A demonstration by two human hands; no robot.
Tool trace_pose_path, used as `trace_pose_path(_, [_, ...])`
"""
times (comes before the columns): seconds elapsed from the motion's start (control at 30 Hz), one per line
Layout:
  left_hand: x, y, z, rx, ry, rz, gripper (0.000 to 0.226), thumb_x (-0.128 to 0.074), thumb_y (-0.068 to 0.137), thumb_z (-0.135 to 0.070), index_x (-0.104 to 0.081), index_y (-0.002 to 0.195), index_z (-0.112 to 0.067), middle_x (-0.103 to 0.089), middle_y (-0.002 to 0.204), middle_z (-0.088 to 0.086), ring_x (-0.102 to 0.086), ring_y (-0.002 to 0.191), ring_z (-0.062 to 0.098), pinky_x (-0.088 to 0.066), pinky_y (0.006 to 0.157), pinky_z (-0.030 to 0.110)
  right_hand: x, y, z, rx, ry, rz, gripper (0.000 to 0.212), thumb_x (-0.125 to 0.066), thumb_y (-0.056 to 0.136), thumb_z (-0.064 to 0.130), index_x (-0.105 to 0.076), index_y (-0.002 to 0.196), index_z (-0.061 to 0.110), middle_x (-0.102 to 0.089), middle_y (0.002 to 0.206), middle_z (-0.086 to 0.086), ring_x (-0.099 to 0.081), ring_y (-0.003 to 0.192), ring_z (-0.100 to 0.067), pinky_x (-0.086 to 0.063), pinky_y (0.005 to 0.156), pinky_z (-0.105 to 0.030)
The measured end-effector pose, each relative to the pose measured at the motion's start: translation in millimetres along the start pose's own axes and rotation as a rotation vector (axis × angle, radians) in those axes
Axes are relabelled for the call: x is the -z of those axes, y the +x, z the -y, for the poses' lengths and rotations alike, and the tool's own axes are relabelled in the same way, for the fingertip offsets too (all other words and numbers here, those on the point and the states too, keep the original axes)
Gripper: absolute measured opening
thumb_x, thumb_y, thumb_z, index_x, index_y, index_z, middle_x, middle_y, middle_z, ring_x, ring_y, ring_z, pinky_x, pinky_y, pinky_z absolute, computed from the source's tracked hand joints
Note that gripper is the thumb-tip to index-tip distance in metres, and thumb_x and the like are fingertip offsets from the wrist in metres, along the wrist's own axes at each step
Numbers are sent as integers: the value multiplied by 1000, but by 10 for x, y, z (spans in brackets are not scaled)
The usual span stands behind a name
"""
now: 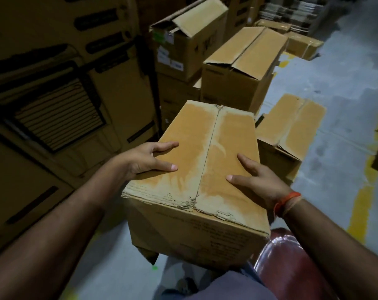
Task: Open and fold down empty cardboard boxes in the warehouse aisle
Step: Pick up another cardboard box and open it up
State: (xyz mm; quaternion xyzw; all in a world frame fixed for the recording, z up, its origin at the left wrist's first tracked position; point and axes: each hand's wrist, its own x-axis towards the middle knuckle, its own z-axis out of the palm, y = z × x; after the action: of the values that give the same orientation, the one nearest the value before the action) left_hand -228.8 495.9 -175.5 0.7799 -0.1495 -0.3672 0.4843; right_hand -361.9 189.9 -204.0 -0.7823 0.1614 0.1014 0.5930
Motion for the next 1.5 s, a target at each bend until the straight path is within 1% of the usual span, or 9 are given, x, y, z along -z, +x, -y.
trace_pose_path(0.13, [207,-231,397,12,-75,-175,91,-91,67,-27,-50,148,-37,-38,159,-10,-33,140,5,-32,116,30,-310,516,85,30,-121,148,93,-84,76,40,-33,154,42,-30,158,8,-36,129,-12,-30,105,-31])
trace_pose_path(0.37, [-2,-44,1420,134,-188,-579,89,-91,73,-30,-46,148,-46,-40,155,-17,-35,143,3,-33,107,23,-790,1752,-233,126,-348,458,98,-80,68,56,-31,153,47,-28,154,11,-34,140,-14,-28,115,-35])
trace_pose_path(0.53, [-717,631,2354,195,-175,-798,89,-87,75,-43,-39,149,-54,-32,160,-18,-28,149,3,-30,122,37,-1013,2784,-1144,202,-416,604,87,-80,80,39,-32,153,46,-28,154,12,-33,140,-8,-22,121,-35])
trace_pose_path(0.7, [-1513,1287,3334,244,-221,-948,90,-87,78,-40,-35,148,-60,-34,159,-25,-26,147,-6,-28,124,36,-1262,3539,-2322,334,-515,683,93,-78,70,60,-32,150,54,-24,144,38,-15,154,-23,-22,123,-54])
trace_pose_path(0.83, [-2027,1565,3917,272,-217,-981,87,-86,80,-39,-35,147,-61,-34,149,-43,-13,156,8,-25,125,47,-1380,3733,-3064,420,-547,727,92,-83,77,43,-32,154,43,-17,134,51,-2,155,-21,-15,125,-50])
trace_pose_path(1.0, [-2602,1572,4286,301,-233,-1048,87,-86,80,-36,-37,148,-57,-34,158,-27,-15,153,0,-23,126,40,-1439,3663,-3689,411,-547,793,94,-85,78,38,-31,155,42,-20,164,3,-2,151,-10,-11,118,-24])
trace_pose_path(1.2, [-3009,1543,4681,360,-277,-962,101,-87,76,-39,-26,155,-52,-26,162,-22,-28,147,-2,-30,122,35,-1534,3704,-4043,404,-725,905,101,-84,76,49,-22,156,48,1,166,-10,5,154,-28,-16,120,-33])
trace_pose_path(1.3, [-3118,1654,4867,380,-247,-863,111,-90,75,-39,-15,156,-56,-23,161,-23,-26,149,4,-31,122,40,-1588,3614,-4236,361,-840,889,109,-85,74,47,-12,156,53,9,163,-16,-13,151,-39,-25,119,-36])
trace_pose_path(1.5, [-3009,1868,4887,363,-300,-852,119,-92,72,-37,-10,156,-56,-16,166,-18,-17,153,6,-26,124,38,-1614,3703,-4267,316,-914,771,116,-86,69,53,-6,153,58,-6,157,-13,-38,138,-46,-32,118,-42])
